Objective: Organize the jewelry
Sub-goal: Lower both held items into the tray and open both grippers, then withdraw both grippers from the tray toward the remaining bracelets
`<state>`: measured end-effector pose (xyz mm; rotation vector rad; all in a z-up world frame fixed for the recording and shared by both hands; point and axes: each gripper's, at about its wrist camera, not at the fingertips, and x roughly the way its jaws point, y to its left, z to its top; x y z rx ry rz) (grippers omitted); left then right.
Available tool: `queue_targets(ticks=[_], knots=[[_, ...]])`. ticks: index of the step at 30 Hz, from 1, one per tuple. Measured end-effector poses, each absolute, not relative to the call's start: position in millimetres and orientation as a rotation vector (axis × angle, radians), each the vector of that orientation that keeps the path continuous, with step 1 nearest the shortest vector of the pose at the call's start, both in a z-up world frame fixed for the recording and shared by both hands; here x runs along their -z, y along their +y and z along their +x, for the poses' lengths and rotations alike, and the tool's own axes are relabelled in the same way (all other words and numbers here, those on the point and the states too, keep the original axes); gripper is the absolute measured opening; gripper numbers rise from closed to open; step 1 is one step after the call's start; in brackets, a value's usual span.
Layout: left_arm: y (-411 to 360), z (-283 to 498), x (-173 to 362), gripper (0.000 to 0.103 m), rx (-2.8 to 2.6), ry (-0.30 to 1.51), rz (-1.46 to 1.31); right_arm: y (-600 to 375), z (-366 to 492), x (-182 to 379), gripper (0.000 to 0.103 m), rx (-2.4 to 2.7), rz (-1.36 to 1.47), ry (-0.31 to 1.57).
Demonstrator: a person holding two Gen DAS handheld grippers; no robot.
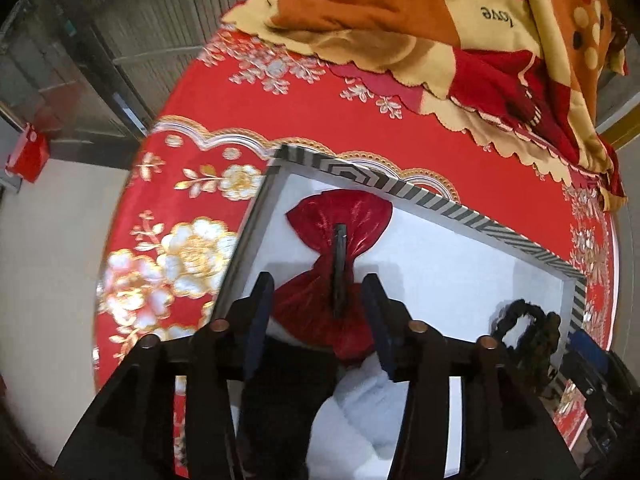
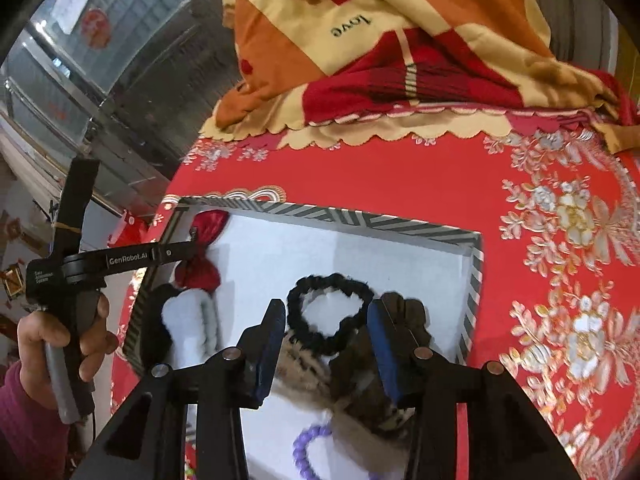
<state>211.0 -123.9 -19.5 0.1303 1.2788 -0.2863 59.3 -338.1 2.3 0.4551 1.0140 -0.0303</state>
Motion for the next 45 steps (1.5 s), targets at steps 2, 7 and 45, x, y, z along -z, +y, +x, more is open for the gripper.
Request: queue_targets(ticks=[2,7,45], knots=[[-120,202,11,0.047,0.285,1.255,0.142,-333,51,-9,0.041,0.031,0.441,1.003],[-111,174,-6,0.047,0.277,1.206,0.164,-319,24,-22,0.041,0.051,0.425,0.987],[-52,-35,-21,0.047,0.411,1.136,0.248,-221,-148,-11,0.041,0.104,0.371,1.070]])
